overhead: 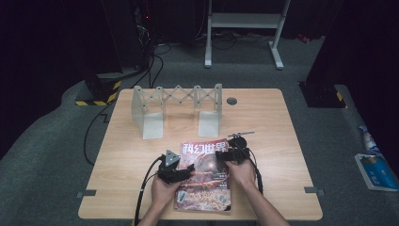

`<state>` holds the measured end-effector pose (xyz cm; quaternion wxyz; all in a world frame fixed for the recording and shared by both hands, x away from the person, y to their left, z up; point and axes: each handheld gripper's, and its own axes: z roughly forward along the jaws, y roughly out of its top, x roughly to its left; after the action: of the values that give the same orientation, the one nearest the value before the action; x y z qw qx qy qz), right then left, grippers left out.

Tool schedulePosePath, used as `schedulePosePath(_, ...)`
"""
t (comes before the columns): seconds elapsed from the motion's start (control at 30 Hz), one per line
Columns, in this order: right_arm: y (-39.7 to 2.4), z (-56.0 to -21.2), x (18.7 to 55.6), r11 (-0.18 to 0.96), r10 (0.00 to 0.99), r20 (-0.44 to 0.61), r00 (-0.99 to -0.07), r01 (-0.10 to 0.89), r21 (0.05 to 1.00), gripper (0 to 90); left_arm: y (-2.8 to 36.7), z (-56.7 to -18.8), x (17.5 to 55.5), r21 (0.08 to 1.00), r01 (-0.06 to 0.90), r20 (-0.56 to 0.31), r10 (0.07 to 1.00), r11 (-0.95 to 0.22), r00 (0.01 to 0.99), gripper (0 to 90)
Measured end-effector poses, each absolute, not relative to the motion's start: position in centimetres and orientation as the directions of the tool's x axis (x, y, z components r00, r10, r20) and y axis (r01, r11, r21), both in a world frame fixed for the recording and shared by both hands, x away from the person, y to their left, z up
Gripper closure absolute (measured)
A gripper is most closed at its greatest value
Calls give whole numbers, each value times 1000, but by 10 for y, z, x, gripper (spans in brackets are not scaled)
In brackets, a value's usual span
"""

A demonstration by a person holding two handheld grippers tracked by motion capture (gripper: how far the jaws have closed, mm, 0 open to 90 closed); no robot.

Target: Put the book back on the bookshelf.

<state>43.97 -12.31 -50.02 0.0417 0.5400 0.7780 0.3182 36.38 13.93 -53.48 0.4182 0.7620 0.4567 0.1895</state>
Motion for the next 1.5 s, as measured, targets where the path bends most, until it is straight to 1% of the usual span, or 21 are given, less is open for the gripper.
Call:
schedulePosePath(0.23,-124,-499,446,191,871,316,-377,852,488,354,139,-535,364,811,537,-92,855,-233,511,287)
schedulePosePath(0.47,-120,-498,445,217,874,290,-389,848,483,341,139,-535,364,811,534,-85,855,-239,511,285)
schedulePosePath(0.7,-125,-498,447,168,872,340,-353,867,469,388,139,-535,364,812,534,-86,856,-236,509,284)
schedulePosePath(0.77,-127,-499,447,161,870,346,-351,865,475,399,139,-535,364,812,534,-86,857,-236,509,284)
schedulePosePath(0.93,-130,-494,445,152,864,357,-355,860,487,459,138,-535,364,813,534,-88,858,-232,506,285)
schedulePosePath(1.1,-131,-492,443,163,854,365,-370,858,488,460,138,-535,364,814,533,-87,858,-232,506,286)
schedulePosePath(1.33,-140,-495,438,119,813,451,-368,864,490,460,138,-535,364,814,533,-87,859,-231,505,288)
schedulePosePath(1.43,-137,-498,436,129,792,480,-378,871,474,459,138,-535,364,814,531,-82,858,-235,507,289)
schedulePosePath(1.5,-132,-498,434,162,805,437,-401,858,488,460,138,-535,364,814,530,-82,858,-235,506,289)
